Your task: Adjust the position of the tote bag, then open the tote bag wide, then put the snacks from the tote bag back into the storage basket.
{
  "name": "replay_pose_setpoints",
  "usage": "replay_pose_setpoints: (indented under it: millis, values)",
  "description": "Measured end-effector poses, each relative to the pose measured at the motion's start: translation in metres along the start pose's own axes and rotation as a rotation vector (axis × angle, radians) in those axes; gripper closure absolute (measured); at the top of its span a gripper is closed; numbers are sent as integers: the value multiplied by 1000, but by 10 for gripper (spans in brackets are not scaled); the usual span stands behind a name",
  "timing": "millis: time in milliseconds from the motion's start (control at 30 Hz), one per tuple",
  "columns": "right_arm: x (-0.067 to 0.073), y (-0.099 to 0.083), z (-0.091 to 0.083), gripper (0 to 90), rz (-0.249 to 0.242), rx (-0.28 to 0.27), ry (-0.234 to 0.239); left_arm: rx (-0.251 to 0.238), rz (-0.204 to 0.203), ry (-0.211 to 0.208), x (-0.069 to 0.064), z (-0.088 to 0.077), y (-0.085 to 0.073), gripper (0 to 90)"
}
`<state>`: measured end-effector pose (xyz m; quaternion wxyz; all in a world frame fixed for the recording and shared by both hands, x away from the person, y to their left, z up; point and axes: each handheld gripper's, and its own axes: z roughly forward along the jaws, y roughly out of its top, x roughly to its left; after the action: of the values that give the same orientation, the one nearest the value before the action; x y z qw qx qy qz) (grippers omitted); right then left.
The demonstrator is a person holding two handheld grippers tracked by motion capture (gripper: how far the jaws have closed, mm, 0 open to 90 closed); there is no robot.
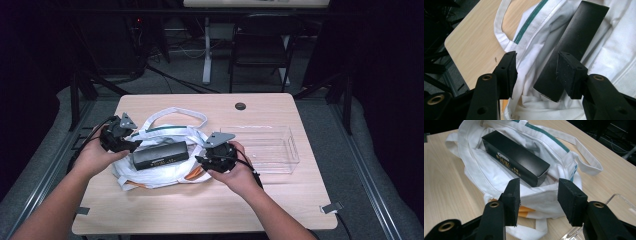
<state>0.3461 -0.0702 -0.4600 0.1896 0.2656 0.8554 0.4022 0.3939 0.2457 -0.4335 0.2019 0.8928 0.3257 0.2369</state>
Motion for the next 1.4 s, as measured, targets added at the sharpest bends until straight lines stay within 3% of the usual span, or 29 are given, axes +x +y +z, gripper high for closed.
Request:
replay_pose_setpoints:
  millis: [367,667,967,1167,1400]
  values:
    - [-2,-3,1,487,7,-5,-8,16,20,-12,-2,4,0,474]
    - [-5,-7,2,477,5,5,-27,45,39,-37,-3,18,-2,479]
    - [-9,-9,2,454,11,6,-29,67,59,-77,-3,29,-3,449]
    - [-11,-12,2,445,21,16,-41,78,44,-116,-2,34,-2,401]
    - [-13,-13,1,441,27,17,-44,128,112,-171,-5,41,-2,390]
